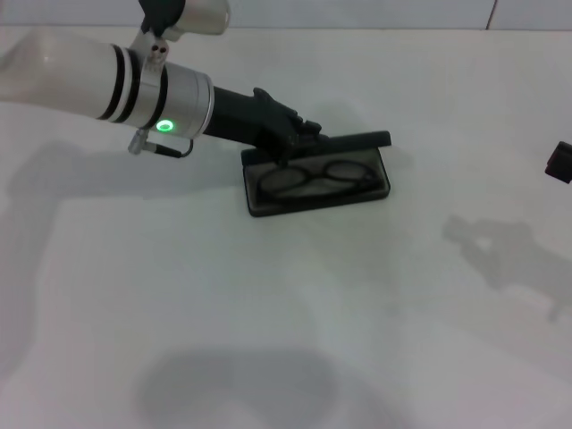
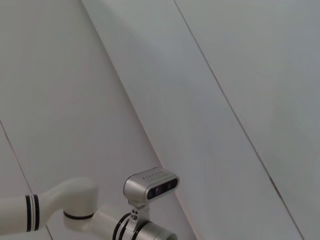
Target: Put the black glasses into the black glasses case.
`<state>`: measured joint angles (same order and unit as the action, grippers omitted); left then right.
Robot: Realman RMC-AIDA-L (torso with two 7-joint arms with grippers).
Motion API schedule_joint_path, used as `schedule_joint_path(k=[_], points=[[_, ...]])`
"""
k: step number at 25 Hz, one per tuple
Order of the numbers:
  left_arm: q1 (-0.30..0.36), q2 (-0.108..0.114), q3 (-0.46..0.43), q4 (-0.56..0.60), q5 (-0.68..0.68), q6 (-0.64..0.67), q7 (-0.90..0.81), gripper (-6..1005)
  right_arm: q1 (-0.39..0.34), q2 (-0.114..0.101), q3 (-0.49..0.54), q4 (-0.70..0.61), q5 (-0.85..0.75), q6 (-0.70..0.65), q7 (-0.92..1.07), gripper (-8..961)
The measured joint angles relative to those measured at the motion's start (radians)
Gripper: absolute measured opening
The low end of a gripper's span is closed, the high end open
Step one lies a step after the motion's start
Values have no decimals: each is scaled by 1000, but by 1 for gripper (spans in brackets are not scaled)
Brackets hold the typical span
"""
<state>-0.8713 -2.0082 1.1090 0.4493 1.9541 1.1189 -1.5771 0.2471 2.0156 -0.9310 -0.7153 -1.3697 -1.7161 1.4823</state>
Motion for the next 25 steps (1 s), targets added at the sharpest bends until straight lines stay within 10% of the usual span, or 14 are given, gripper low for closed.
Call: schedule_joint_path(k=[16, 25], points=[[85, -52, 17, 48, -51, 173, 116, 180, -6, -1, 8, 5, 0, -12, -6, 253], [329, -29, -19, 340, -384, 486, 198, 182, 0, -7, 17, 4, -32, -59, -19, 266]])
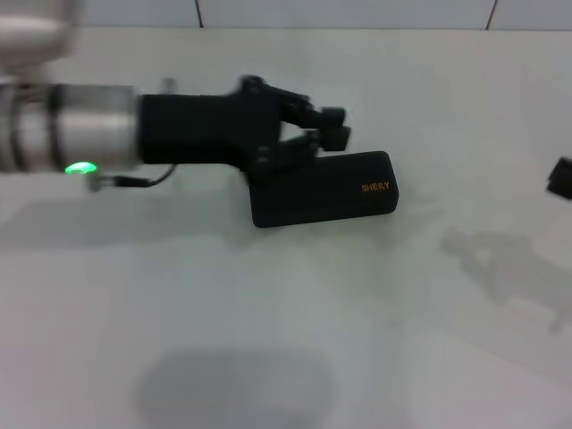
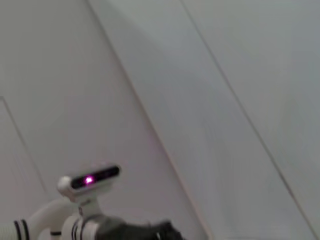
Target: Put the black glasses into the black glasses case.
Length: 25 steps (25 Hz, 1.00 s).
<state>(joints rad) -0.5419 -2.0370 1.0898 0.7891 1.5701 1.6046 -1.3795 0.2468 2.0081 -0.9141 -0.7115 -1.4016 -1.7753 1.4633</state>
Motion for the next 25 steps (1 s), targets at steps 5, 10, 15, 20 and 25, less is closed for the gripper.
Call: schedule_joint_path(k=[5, 10, 15, 20, 25], points=[[85, 29, -48, -26, -65, 186, 130, 194, 44, 13, -107, -23, -10, -38, -71, 274], [127, 46, -90, -71, -38, 274, 128, 276, 134, 19, -216, -20, 17, -43, -71, 319], [149, 73, -93, -92, -8, 274, 132, 469, 195, 20, -289, -21, 56, 27, -71, 421], [152, 101, -93, -143, -7, 286, 128, 592, 229, 17, -340, -10, 51, 75, -51, 542], [166, 109, -93, -161, -7, 316, 132, 714, 221, 17, -400, 0, 49, 93, -66, 737]])
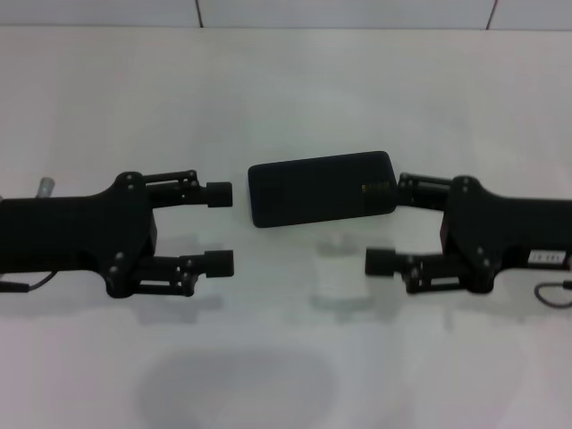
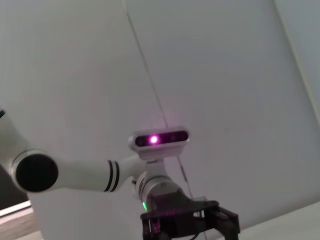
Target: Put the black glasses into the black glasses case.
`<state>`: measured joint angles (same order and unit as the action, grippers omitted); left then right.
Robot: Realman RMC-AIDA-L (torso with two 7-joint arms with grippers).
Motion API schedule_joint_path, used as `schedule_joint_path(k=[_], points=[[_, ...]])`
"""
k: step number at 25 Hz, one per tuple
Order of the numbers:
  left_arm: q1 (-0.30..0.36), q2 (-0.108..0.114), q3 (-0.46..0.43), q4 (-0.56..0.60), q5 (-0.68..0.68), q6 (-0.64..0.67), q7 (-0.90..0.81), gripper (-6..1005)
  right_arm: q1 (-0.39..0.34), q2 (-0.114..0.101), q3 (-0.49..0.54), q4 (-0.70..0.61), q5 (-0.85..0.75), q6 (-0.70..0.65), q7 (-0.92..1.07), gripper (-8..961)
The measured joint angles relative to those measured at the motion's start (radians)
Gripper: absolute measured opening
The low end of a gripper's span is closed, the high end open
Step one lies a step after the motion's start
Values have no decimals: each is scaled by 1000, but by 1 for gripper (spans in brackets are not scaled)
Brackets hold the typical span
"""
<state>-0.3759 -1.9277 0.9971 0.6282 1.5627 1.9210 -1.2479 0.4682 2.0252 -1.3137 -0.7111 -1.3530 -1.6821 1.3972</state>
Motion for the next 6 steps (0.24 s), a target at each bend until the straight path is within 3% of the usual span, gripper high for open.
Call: schedule_joint_path(k=[2, 6], points=[[5, 0, 0, 0, -2, 5, -5, 757, -8, 1, -11, 0, 1, -6, -24, 811], [8, -3, -1, -1, -3, 6, -9, 775, -19, 0, -15, -1, 4, -12, -33, 811]])
